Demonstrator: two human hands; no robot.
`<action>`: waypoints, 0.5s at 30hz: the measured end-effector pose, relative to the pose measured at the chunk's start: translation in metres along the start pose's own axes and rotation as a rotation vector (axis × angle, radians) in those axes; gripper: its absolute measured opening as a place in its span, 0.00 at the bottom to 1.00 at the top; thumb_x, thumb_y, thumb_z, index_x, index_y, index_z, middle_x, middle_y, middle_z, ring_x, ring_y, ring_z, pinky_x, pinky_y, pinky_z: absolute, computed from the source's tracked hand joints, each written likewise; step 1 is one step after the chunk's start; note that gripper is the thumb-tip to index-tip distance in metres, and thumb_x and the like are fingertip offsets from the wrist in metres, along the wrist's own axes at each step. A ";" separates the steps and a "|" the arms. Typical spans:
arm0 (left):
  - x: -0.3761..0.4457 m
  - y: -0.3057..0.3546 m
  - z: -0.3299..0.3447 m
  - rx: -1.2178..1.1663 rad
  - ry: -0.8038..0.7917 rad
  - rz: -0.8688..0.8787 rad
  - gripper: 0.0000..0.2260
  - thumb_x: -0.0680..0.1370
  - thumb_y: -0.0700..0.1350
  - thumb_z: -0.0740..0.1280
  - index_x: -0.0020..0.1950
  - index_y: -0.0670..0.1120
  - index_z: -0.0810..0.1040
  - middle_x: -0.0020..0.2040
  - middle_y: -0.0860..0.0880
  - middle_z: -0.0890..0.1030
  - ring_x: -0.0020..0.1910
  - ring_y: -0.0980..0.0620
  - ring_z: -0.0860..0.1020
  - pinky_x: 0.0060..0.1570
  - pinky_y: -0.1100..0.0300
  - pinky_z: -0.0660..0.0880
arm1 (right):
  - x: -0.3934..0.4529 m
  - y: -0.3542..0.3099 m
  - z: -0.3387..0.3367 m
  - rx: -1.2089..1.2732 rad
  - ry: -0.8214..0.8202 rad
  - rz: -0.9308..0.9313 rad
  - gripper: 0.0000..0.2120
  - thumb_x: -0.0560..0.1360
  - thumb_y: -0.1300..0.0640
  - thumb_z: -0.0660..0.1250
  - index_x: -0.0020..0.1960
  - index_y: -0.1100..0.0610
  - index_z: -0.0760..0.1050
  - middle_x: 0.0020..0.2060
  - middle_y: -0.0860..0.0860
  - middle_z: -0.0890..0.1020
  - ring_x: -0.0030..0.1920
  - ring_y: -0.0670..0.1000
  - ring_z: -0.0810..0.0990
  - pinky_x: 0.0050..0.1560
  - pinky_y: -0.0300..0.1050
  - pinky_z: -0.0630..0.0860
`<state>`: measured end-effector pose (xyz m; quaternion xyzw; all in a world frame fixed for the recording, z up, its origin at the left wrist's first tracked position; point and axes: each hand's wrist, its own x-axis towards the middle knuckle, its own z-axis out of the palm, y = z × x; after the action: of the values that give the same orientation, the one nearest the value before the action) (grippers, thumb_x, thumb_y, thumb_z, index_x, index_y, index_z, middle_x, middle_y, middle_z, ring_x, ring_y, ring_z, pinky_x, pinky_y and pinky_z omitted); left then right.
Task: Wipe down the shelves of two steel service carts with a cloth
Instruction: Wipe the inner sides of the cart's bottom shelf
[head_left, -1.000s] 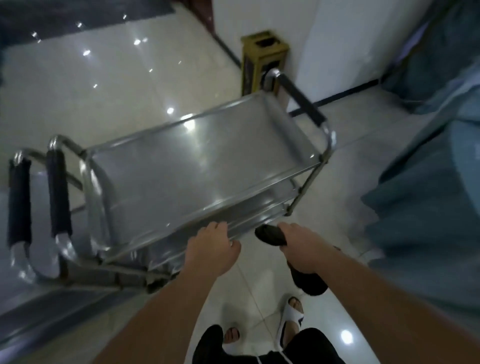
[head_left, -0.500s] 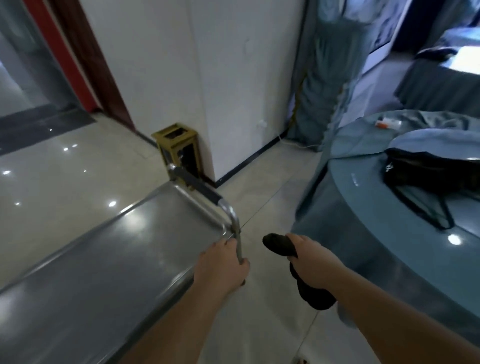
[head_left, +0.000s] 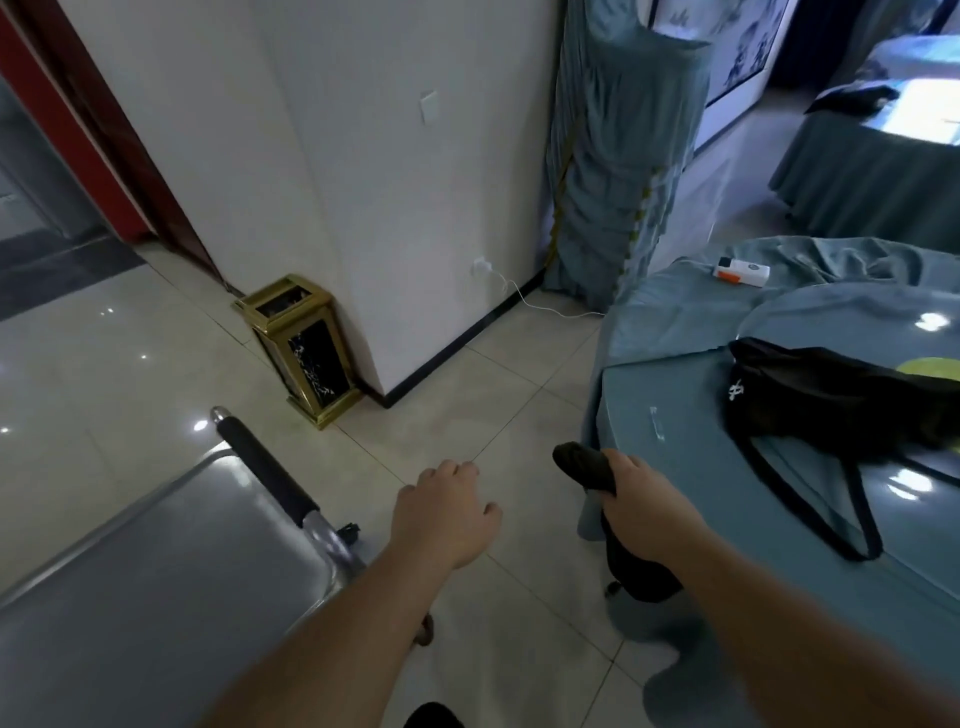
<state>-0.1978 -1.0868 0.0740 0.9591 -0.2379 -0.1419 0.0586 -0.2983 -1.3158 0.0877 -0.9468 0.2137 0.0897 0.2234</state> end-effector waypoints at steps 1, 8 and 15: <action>0.018 0.002 -0.001 0.000 -0.008 0.002 0.26 0.82 0.60 0.59 0.78 0.51 0.69 0.71 0.49 0.74 0.66 0.47 0.74 0.61 0.48 0.72 | 0.017 0.002 -0.001 0.005 -0.004 0.006 0.13 0.84 0.56 0.60 0.68 0.54 0.70 0.59 0.53 0.78 0.54 0.55 0.79 0.57 0.54 0.78; 0.168 -0.020 0.003 -0.064 -0.039 -0.022 0.28 0.81 0.61 0.58 0.79 0.52 0.68 0.72 0.50 0.74 0.66 0.48 0.74 0.61 0.49 0.72 | 0.169 -0.006 -0.011 -0.001 -0.004 0.026 0.16 0.85 0.54 0.59 0.72 0.53 0.70 0.63 0.53 0.78 0.55 0.56 0.78 0.53 0.50 0.73; 0.313 -0.045 -0.043 -0.113 -0.049 -0.017 0.28 0.81 0.62 0.58 0.79 0.52 0.68 0.72 0.49 0.74 0.66 0.47 0.74 0.61 0.48 0.72 | 0.308 -0.039 -0.040 -0.035 -0.034 0.066 0.14 0.85 0.52 0.59 0.70 0.52 0.70 0.61 0.52 0.78 0.56 0.56 0.79 0.58 0.55 0.77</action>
<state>0.1005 -1.1931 0.0305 0.9525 -0.2225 -0.1792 0.1055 -0.0030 -1.4152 0.0567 -0.9413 0.2394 0.1166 0.2074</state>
